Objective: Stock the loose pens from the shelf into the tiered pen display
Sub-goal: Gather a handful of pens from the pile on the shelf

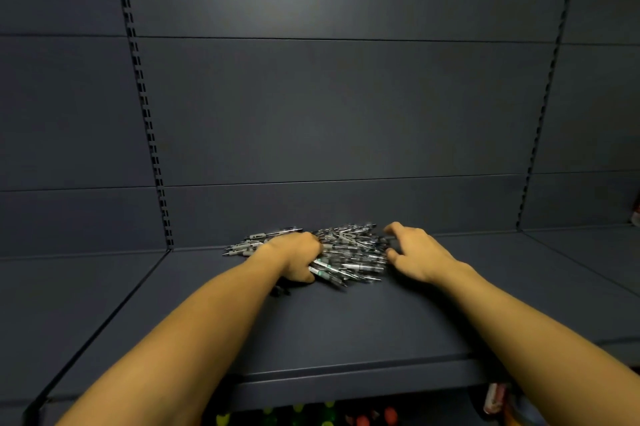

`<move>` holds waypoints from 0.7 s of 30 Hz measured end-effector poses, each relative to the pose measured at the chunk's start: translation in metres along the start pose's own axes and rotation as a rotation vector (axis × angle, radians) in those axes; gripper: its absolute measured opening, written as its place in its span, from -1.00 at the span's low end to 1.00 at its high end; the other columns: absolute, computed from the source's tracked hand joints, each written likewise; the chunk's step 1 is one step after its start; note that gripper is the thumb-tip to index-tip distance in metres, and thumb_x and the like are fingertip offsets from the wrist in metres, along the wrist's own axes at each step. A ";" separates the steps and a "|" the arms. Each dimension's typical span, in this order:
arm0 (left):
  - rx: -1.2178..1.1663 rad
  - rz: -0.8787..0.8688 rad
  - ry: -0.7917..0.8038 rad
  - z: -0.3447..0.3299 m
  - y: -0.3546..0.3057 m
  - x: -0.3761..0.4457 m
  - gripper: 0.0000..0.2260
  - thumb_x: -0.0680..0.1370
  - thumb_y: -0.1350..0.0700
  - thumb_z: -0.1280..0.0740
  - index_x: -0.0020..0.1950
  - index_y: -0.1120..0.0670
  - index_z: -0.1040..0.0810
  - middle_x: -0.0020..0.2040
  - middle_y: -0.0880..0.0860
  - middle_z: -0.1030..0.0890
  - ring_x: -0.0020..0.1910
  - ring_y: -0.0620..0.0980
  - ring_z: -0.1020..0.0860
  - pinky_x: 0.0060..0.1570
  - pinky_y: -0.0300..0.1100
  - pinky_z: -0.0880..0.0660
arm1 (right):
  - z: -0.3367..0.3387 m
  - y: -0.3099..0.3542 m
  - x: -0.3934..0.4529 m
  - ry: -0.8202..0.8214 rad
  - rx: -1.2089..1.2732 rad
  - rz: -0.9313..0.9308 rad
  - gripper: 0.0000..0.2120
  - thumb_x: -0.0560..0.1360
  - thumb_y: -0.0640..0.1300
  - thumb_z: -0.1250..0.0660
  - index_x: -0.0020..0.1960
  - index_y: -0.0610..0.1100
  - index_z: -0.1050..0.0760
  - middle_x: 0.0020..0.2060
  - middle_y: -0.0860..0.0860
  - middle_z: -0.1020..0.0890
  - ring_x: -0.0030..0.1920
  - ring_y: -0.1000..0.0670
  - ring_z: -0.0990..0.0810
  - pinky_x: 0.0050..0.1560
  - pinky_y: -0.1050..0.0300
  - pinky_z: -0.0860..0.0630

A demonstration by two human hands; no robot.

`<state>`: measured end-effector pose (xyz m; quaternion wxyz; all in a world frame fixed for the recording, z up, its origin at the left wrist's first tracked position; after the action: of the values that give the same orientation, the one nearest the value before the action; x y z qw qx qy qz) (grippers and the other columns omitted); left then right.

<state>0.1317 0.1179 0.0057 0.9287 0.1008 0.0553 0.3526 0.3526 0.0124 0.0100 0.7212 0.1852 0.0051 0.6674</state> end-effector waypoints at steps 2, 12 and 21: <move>-0.037 0.031 0.000 0.004 0.001 -0.002 -0.67 0.47 -0.01 -0.43 0.13 0.15 -0.53 0.06 0.12 -0.56 -0.03 0.15 -0.56 -0.03 0.04 -0.58 | 0.004 -0.002 -0.001 -0.012 0.006 0.007 -0.58 0.62 -0.08 -0.26 0.46 -0.10 -0.33 0.31 -0.14 -0.57 0.25 -0.15 -0.56 0.22 -0.04 -0.53; 0.056 0.154 -0.127 0.026 0.015 -0.015 -0.71 0.56 0.07 -0.33 0.23 0.14 -0.44 -0.01 0.14 -0.56 0.01 0.21 -0.58 -0.17 -0.06 -0.38 | 0.016 -0.008 0.001 -0.094 0.042 0.013 -0.59 0.63 -0.06 -0.23 0.45 -0.09 -0.33 0.30 -0.15 -0.58 0.25 -0.17 -0.57 0.22 -0.10 -0.54; 0.256 0.336 -0.193 0.031 0.034 -0.042 -0.78 0.51 0.15 -0.29 0.15 0.10 -0.50 -0.01 0.09 -0.63 -0.08 0.15 -0.60 -0.23 -0.06 -0.38 | 0.012 0.017 0.014 -0.073 0.047 0.070 -0.61 0.62 -0.08 -0.22 0.43 -0.11 -0.42 0.24 -0.12 -0.62 0.19 -0.14 -0.60 0.16 -0.02 -0.56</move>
<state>0.0837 0.1101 0.0446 0.8375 0.2589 -0.0073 0.4811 0.3413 0.0230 0.0291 0.6926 0.2265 -0.0118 0.6848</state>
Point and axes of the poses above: each hand's wrist, its own x-axis towards the middle knuckle, its own z-axis out of the back of the hand, y = z × x, the point moved 3 cm from there along x, towards the middle knuckle
